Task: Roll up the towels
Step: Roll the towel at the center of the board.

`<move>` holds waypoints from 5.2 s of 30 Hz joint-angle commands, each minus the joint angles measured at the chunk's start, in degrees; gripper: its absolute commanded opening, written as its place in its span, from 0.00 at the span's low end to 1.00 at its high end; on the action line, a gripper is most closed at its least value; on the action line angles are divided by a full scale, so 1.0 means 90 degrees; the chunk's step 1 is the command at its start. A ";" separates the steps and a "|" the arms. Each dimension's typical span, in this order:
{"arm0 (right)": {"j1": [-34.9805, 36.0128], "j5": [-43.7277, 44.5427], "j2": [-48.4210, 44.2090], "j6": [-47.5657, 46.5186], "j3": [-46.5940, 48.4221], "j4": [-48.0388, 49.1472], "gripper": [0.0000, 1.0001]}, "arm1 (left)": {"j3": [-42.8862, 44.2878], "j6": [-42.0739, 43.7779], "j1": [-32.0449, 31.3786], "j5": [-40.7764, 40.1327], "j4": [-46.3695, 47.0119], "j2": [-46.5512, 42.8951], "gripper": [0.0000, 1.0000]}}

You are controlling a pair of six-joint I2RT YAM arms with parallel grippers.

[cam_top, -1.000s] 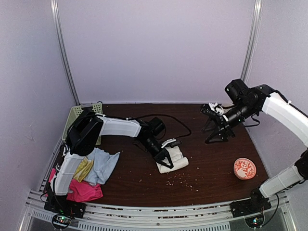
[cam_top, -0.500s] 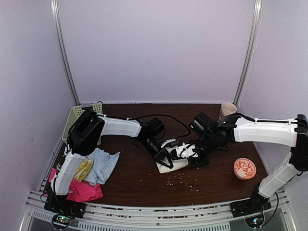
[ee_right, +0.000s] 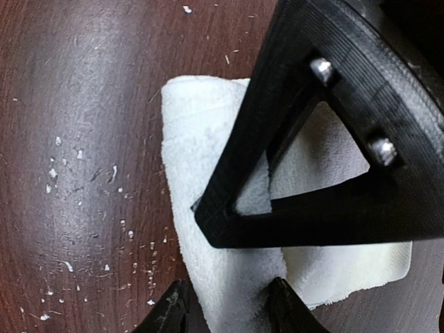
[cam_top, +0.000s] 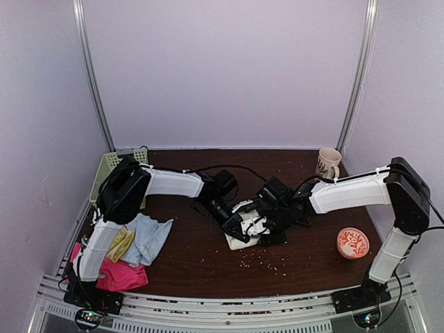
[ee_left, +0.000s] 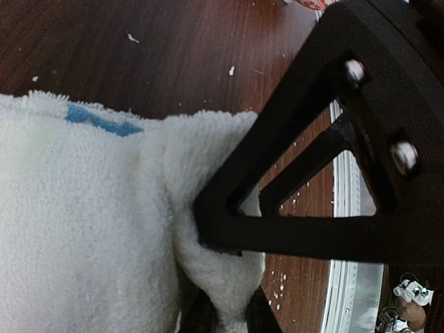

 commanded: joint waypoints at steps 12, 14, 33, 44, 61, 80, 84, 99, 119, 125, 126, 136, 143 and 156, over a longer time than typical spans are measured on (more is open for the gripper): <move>0.0034 -0.0344 0.0667 0.0240 0.0637 -0.1586 0.14 | -0.1204 -0.0134 0.0394 -0.3457 0.0193 -0.1689 0.42; 0.0021 -0.0503 0.0691 0.0319 0.0793 -0.1981 0.14 | -0.1534 -0.0152 0.0428 -0.3988 0.0476 -0.2111 0.44; -0.1557 -0.2662 0.4566 0.0585 0.5232 -0.5848 0.15 | -0.4420 0.2175 -0.1785 -0.7029 0.3873 -0.5364 0.56; -0.1607 -0.2704 0.4751 0.0864 0.5240 -0.5660 0.17 | -0.3461 0.2596 -0.1976 -0.6649 0.3523 -0.3346 0.58; -0.1608 -0.2777 0.4389 0.0536 0.5094 -0.5684 0.19 | -0.3073 0.2646 -0.1983 -0.7427 0.3547 -0.2188 0.48; -0.2475 -0.2807 0.0626 0.1873 0.5546 -0.5248 0.45 | -0.2156 0.0991 -0.1817 -0.5345 0.0887 -0.1849 0.17; -0.2572 -0.3455 -0.0390 0.1642 0.5244 -0.5015 0.48 | -0.1670 0.0417 -0.1200 -0.4172 0.0484 -0.1235 0.19; -0.0364 -0.0858 -0.1574 0.0874 0.1599 -0.2541 0.55 | -0.1246 -0.0150 -0.0040 -0.0926 0.0333 -0.0231 0.22; 0.0099 0.0465 0.0394 -0.0186 0.0451 0.0134 0.48 | -0.1042 0.0012 0.0029 -0.1413 0.0027 -0.0107 0.30; 0.0090 -0.0013 0.0568 -0.0232 0.0602 -0.0454 0.17 | -0.1310 -0.0234 0.0127 -0.1297 0.0466 -0.0587 0.44; 0.0083 -0.0113 0.0599 -0.0245 0.0649 -0.0614 0.14 | -0.1347 -0.0259 0.0153 -0.1353 0.0513 -0.0715 0.45; 0.0005 -0.1102 0.1354 0.0009 0.1436 -0.2314 0.08 | -0.2153 -0.0259 0.0716 -0.2500 0.0633 -0.2111 0.62; -0.0390 -0.1791 0.2285 0.0353 0.2509 -0.3265 0.08 | -0.3094 -0.0640 0.0771 -0.4246 0.1730 -0.3784 0.59; -0.1059 -0.2558 0.4111 0.0505 0.4423 -0.4877 0.10 | -0.4465 0.2171 -0.1432 -0.6024 0.3488 -0.5562 0.62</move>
